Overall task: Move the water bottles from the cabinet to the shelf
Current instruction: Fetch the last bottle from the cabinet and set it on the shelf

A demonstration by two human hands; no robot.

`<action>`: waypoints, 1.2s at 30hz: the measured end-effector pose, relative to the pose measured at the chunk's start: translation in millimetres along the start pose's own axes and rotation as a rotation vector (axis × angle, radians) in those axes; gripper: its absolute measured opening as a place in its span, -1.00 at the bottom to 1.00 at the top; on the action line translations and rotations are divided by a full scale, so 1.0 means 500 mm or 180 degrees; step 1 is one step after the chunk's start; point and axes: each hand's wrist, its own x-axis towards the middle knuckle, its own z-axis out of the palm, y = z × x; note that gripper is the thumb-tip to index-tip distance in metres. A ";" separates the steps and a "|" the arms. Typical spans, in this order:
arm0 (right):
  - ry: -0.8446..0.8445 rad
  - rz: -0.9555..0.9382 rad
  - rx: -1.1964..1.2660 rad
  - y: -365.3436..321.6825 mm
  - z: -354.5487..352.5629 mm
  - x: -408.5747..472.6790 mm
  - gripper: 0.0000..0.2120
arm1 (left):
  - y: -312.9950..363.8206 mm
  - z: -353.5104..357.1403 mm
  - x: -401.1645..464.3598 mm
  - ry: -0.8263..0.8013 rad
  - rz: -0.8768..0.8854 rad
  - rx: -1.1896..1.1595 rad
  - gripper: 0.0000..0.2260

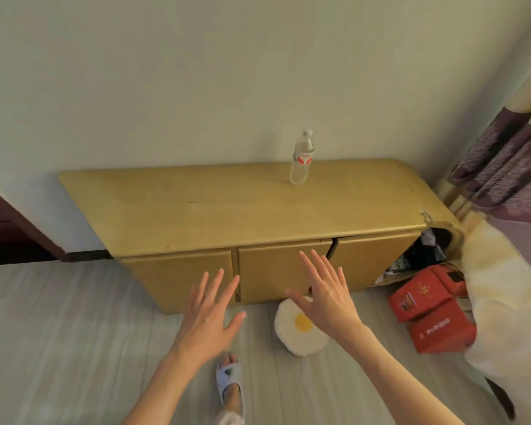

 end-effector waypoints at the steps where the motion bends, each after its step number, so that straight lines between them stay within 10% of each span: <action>1: 0.0050 0.0087 -0.0005 0.002 -0.002 0.045 -0.30 | -0.014 -0.010 0.051 -0.0027 0.0099 0.0010 -0.31; 25: 0.0729 0.0874 0.0522 0.173 -0.094 0.899 -0.42 | -0.167 -0.132 0.794 -0.0198 0.0290 0.0445 -0.34; 36: 0.0929 0.0991 0.0693 0.220 -0.077 1.003 -0.76 | -0.167 -0.126 0.906 -0.0412 0.0235 0.0373 -0.31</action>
